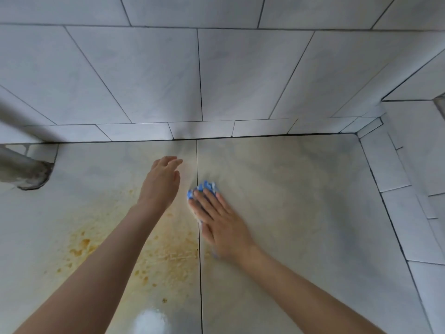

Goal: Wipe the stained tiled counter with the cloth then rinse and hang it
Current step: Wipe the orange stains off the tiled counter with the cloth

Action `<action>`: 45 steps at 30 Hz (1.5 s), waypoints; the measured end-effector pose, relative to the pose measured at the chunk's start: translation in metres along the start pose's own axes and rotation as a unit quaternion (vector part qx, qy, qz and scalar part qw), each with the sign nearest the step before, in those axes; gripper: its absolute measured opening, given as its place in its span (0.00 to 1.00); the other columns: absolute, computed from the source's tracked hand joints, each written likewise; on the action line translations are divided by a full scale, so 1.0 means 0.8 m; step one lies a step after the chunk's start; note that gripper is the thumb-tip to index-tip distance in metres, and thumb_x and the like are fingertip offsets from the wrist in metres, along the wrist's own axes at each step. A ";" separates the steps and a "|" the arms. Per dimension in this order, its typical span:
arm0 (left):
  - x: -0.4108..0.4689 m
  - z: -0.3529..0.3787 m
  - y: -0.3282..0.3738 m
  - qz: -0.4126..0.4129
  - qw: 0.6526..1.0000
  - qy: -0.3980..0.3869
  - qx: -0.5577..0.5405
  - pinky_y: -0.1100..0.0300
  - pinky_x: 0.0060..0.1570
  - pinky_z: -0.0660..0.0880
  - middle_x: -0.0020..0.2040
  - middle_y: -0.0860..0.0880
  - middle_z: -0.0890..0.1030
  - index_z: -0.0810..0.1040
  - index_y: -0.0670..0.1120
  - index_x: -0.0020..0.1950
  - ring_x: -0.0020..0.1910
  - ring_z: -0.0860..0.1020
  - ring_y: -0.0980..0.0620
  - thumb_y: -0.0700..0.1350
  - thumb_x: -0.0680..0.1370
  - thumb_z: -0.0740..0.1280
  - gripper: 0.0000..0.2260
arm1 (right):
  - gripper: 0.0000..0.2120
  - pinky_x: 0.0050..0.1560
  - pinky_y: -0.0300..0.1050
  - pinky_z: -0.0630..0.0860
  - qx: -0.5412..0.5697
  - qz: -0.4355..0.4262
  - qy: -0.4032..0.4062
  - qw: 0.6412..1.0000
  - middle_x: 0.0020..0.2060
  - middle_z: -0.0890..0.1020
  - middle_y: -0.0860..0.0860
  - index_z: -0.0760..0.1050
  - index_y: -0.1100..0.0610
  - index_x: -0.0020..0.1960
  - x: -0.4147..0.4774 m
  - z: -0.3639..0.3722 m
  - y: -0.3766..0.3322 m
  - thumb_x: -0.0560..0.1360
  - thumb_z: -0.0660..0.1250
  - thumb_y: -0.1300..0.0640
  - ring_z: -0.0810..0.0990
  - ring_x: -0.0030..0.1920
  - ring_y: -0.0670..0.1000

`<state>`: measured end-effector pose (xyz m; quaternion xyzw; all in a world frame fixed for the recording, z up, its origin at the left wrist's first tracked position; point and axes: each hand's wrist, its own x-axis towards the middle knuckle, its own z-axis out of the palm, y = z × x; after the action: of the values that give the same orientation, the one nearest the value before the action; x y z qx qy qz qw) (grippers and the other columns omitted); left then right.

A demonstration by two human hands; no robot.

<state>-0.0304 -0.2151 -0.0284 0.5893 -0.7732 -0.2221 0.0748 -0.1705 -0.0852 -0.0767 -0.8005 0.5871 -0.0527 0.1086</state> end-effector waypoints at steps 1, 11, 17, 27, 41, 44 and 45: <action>-0.001 0.000 0.000 0.003 1.000 -0.002 -0.002 0.51 0.65 0.65 0.67 0.45 0.71 0.71 0.42 0.66 0.67 0.65 0.45 0.38 0.78 0.58 0.17 | 0.26 0.74 0.50 0.49 0.003 -0.009 -0.005 1.000 0.76 0.53 0.52 0.51 0.55 0.77 -0.016 0.003 -0.011 0.79 0.47 0.53 0.48 0.76 0.52; -0.030 0.009 0.016 0.016 1.000 -0.014 -0.017 0.55 0.65 0.64 0.67 0.47 0.71 0.70 0.45 0.67 0.67 0.65 0.48 0.39 0.79 0.57 0.17 | 0.27 0.73 0.48 0.56 0.042 -0.056 -0.014 0.997 0.75 0.60 0.50 0.58 0.54 0.75 -0.133 0.017 -0.079 0.77 0.54 0.55 0.55 0.76 0.51; -0.053 0.004 0.021 0.027 0.999 -0.007 -0.032 0.55 0.65 0.63 0.66 0.46 0.72 0.71 0.44 0.66 0.67 0.66 0.47 0.38 0.78 0.57 0.17 | 0.24 0.72 0.47 0.60 0.063 -0.032 -0.010 0.997 0.74 0.62 0.49 0.61 0.53 0.74 -0.172 0.022 -0.104 0.79 0.46 0.55 0.58 0.75 0.50; -0.106 0.004 0.019 0.024 0.999 -0.011 -0.041 0.55 0.66 0.63 0.66 0.46 0.72 0.71 0.44 0.67 0.67 0.65 0.48 0.38 0.79 0.57 0.17 | 0.27 0.74 0.46 0.50 0.029 0.049 0.008 0.998 0.74 0.60 0.49 0.59 0.52 0.75 -0.141 0.017 -0.048 0.76 0.52 0.54 0.52 0.76 0.47; -0.191 0.014 0.012 0.017 0.998 -0.015 -0.066 0.57 0.65 0.64 0.66 0.48 0.72 0.71 0.45 0.66 0.67 0.66 0.50 0.38 0.78 0.58 0.17 | 0.28 0.74 0.51 0.48 0.032 0.198 0.036 0.979 0.77 0.52 0.52 0.51 0.57 0.77 -0.170 0.017 -0.057 0.78 0.48 0.55 0.49 0.76 0.52; -0.208 0.015 0.005 0.014 0.997 -0.016 -0.070 0.58 0.65 0.63 0.65 0.47 0.72 0.72 0.45 0.66 0.66 0.66 0.49 0.38 0.78 0.58 0.16 | 0.28 0.73 0.51 0.51 0.056 0.168 0.023 0.984 0.76 0.54 0.52 0.52 0.56 0.77 -0.182 0.028 -0.121 0.78 0.50 0.54 0.51 0.76 0.52; -0.214 0.015 0.002 0.012 0.997 -0.012 -0.070 0.58 0.65 0.63 0.65 0.47 0.72 0.72 0.45 0.66 0.66 0.66 0.49 0.38 0.78 0.58 0.16 | 0.27 0.73 0.50 0.52 0.060 0.158 0.020 0.985 0.76 0.55 0.53 0.53 0.56 0.76 -0.183 0.032 -0.140 0.78 0.50 0.54 0.52 0.76 0.52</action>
<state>0.0143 -0.0504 -0.0136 0.5707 -0.7633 -0.2824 0.1092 -0.1057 0.0894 -0.0691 -0.6888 0.7038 -0.0856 0.1514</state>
